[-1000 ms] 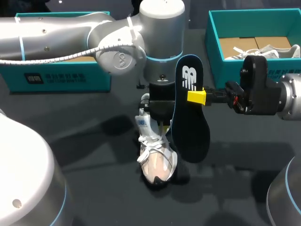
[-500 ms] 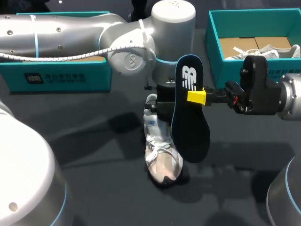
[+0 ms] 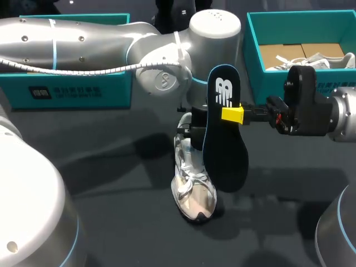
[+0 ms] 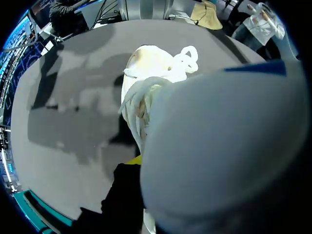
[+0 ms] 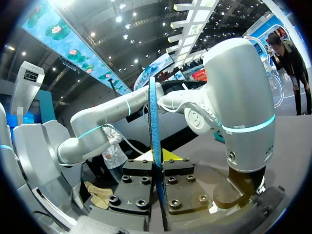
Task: Take the shoe out of the shoebox, open the shoe tongue, remove and reinsert the insole, then place the shoe into the shoebox
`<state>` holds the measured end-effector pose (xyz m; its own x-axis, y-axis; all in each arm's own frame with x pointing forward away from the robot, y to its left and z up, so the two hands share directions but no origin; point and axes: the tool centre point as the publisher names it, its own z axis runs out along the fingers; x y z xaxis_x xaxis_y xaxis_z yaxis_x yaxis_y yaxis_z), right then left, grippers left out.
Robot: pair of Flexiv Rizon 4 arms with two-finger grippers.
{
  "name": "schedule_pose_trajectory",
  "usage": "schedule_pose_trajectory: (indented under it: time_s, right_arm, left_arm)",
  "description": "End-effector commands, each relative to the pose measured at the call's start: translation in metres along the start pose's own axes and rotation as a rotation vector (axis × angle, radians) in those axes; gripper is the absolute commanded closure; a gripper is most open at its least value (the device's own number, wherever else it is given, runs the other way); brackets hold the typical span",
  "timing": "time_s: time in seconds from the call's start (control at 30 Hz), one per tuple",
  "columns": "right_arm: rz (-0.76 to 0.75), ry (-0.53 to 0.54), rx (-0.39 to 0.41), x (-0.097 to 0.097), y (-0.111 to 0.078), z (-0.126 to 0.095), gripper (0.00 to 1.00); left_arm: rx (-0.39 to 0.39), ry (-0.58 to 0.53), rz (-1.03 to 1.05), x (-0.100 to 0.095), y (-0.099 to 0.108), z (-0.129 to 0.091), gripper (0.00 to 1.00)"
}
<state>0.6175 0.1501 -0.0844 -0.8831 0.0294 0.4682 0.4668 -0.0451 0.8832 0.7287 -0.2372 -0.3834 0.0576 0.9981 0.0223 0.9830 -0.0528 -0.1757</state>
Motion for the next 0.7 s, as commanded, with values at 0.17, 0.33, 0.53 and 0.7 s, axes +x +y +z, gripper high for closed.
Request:
schedule_pose_trajectory:
  time_s: [0.17,0.33,0.53,0.7]
  right_arm:
    - [0.001,-0.001,0.000,0.000,-0.001,0.002,1.00]
    - [0.001,-0.001,0.000,0.000,-0.001,0.002,1.00]
    - [0.001,-0.001,0.000,0.000,-0.001,0.002,1.00]
    - [0.001,-0.001,0.000,0.000,-0.001,0.002,1.00]
  left_arm:
    - [0.000,-0.007,0.000,-0.004,0.000,0.008,0.76]
    - [-0.021,-0.069,-0.010,0.000,0.002,-0.007,0.52]
    - [-0.070,-0.196,-0.009,0.005,0.003,-0.037,0.00]
    - [-0.098,-0.390,-0.023,0.004,0.002,-0.064,0.00]
